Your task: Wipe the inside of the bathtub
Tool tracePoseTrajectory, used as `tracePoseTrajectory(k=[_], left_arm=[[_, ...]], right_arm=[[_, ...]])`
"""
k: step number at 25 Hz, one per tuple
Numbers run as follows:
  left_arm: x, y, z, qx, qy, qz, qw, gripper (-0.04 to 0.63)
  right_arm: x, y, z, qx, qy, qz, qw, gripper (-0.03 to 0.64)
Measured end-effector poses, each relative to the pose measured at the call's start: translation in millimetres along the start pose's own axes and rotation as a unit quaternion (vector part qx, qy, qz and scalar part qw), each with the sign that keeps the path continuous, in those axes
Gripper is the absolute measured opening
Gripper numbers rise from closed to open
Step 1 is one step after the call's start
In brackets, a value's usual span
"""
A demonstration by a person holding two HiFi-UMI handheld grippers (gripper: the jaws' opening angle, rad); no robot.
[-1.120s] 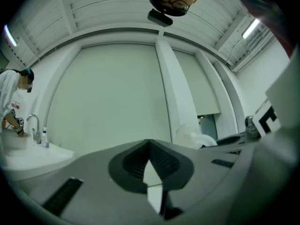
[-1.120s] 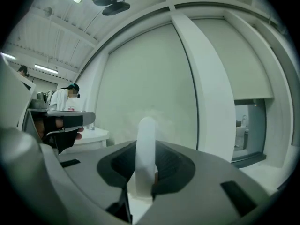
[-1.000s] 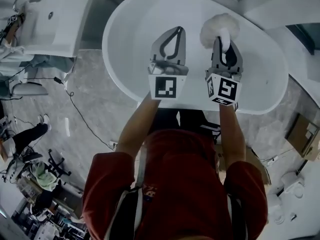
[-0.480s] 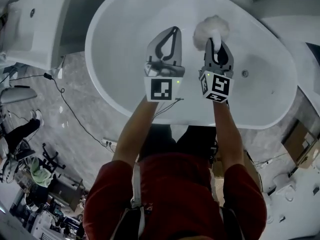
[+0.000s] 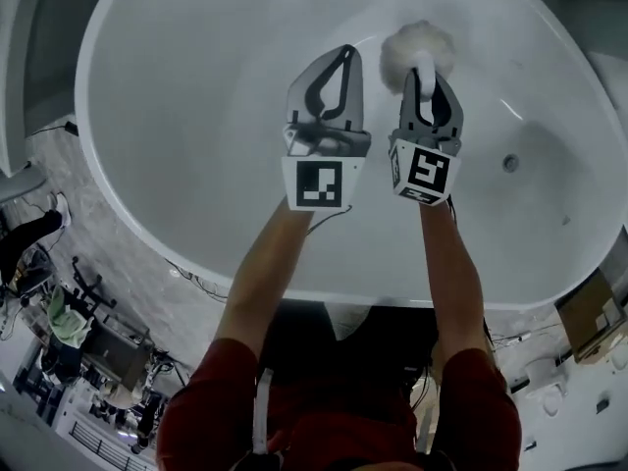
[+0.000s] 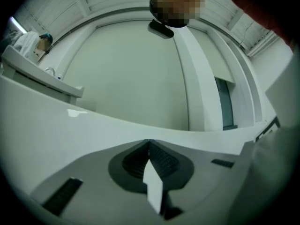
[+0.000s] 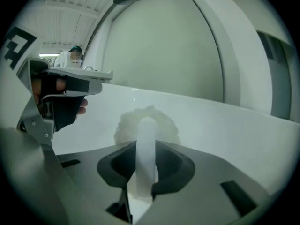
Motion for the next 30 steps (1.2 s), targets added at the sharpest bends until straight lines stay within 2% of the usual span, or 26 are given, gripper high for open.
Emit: tracePoseTrajectory(k=[4,7,9,16,20,26,30], left_arm=[[-86.2,-20.9,16.2,0.007,-0.029,-0.014,0.9995,0.015],[-154.0,-8.5,28.1,0.004,-0.045,-0.019,0.9988,0.015],[-183.4,-3.9,35.8,0.004,-0.049,-0.018,0.9986,0.015],[-244.8,-14.8,55.7,-0.005,-0.071,-0.013,0.9974,0.015],[-268.7,-5.0,69.7,0.003,-0.061,-0.018,0.998,0.015],[-278.9,-7.9,67.2,0.012,-0.066,-0.016,0.9976,0.015],[-274.3,-4.0,66.1,0.012,-0.069,-0.01,0.9975,0.015]], right_arm=[[-84.3,-12.5,62.1,-0.006,-0.022,0.001,1.0,0.097],[-159.8,0.2,97.1,-0.009,-0.042,-0.002,0.999,0.097],[-192.8,5.1,118.6,-0.006,-0.049,-0.008,0.999,0.097],[-257.6,-2.8,184.7,-0.007,-0.07,-0.025,0.997,0.097],[-294.6,11.1,205.5,-0.012,-0.08,-0.028,0.996,0.097],[-301.6,14.2,230.3,-0.01,-0.079,-0.043,0.996,0.097],[-298.2,12.1,225.8,0.015,-0.091,-0.051,0.994,0.097]])
Point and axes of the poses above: the fingertips, and each gripper's own axes: z forward along the fingers, y to its right, x out of its top, the point moved 6 cm from there along -z, backward along the fingers, and after that the axes turned 1 degree about y, right-handed, at the moved point
